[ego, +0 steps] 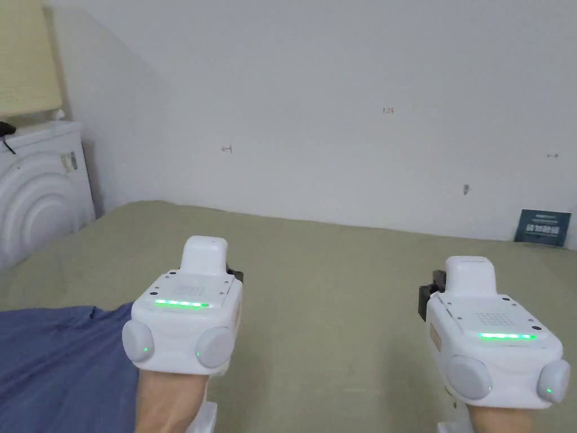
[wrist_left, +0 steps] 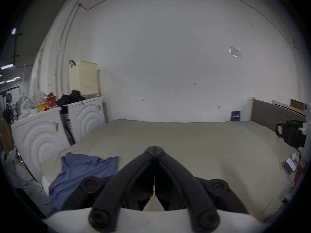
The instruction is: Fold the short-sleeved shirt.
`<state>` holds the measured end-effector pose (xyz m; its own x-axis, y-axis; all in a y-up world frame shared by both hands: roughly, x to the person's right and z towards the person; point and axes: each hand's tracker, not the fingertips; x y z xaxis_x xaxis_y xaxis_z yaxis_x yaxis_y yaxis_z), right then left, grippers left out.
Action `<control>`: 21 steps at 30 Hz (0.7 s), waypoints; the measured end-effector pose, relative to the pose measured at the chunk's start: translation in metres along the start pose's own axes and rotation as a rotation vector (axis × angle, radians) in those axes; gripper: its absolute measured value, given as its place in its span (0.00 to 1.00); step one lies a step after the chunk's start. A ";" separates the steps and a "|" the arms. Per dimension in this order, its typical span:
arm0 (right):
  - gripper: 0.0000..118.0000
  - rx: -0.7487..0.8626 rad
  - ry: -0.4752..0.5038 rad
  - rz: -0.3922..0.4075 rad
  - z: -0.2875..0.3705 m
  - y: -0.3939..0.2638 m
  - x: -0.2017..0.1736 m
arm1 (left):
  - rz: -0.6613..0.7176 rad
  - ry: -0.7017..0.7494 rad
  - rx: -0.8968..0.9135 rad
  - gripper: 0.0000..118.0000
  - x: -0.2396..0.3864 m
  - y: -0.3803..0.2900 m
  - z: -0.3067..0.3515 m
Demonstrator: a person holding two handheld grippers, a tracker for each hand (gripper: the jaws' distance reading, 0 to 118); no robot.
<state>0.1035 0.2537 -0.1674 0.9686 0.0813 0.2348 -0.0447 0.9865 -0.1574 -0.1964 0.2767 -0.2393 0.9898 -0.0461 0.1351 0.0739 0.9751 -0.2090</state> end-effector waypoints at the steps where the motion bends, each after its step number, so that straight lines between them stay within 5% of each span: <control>1: 0.00 -0.001 0.024 0.005 -0.001 0.003 -0.011 | 0.001 0.028 -0.001 0.00 -0.012 0.000 0.002; 13: 0.00 -0.025 0.427 -0.035 -0.028 0.010 -0.173 | 0.001 0.390 -0.070 0.00 -0.177 -0.016 0.068; 21: 0.00 -0.043 0.553 -0.009 -0.022 0.009 -0.242 | 0.025 0.504 -0.086 0.00 -0.232 -0.026 0.095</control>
<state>-0.1256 0.2402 -0.2465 0.9536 -0.0249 -0.3001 -0.0371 0.9793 -0.1990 -0.4397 0.2826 -0.1733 0.9257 -0.1427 -0.3503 0.0384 0.9568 -0.2881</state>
